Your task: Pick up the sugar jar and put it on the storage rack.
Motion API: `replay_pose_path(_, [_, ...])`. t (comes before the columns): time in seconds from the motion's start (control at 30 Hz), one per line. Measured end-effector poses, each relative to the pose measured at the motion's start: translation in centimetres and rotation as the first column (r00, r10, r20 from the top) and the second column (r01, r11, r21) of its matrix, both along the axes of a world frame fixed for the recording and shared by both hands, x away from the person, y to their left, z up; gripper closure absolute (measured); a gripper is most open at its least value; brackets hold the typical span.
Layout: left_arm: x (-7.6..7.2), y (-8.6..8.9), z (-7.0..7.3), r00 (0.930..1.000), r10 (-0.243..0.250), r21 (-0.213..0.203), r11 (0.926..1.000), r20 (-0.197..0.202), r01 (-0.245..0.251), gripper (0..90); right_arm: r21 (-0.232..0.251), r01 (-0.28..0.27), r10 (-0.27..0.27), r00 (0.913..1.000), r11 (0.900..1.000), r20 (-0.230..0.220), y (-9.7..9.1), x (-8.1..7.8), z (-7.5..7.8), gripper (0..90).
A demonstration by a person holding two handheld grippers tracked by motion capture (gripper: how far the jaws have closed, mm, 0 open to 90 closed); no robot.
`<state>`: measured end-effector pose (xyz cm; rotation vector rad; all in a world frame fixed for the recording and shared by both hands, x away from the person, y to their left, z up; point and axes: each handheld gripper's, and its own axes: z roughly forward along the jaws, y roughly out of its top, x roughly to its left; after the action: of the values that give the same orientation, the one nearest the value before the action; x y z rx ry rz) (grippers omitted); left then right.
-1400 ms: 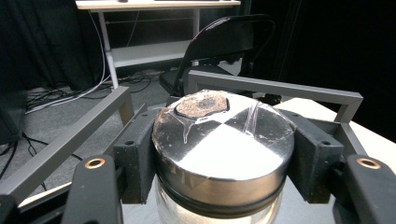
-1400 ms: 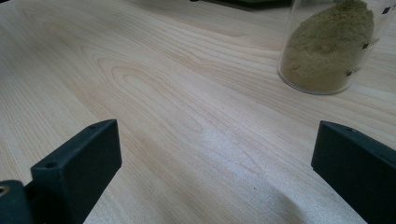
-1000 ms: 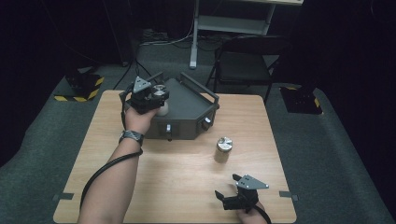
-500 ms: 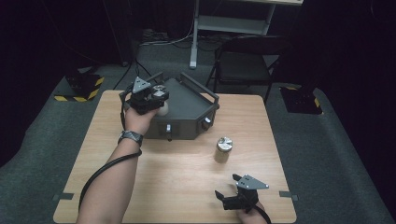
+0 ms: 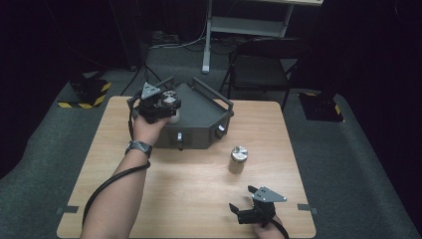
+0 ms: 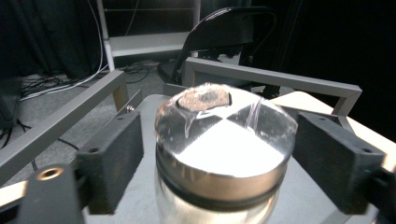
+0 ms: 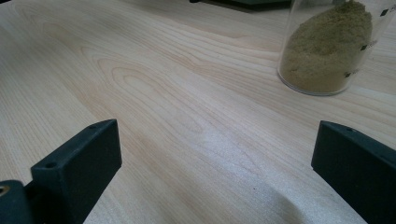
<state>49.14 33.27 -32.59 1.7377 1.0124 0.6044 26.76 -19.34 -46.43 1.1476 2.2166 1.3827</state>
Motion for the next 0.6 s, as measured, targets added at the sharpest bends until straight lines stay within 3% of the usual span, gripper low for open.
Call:
replay_pose_path(0.2, [-1.2, 1.0, -0.3, 0.9994, -0.022, -0.023, 0.9995, 0.027, 0.022, 7.4, 0.001, 0.0, 0.0, 1.0, 1.0, 0.002, 0.0, 0.0, 0.0, 1.2])
replay_pose_path(0.6, [-3.4, 2.3, 0.2, 0.9985, -0.034, -0.036, 0.9987, 0.043, 0.036, 1.4, -0.001, 0.0, 0.0, 1.0, 1.0, 0.007, 0.0, -0.1, -0.1, 1.1])
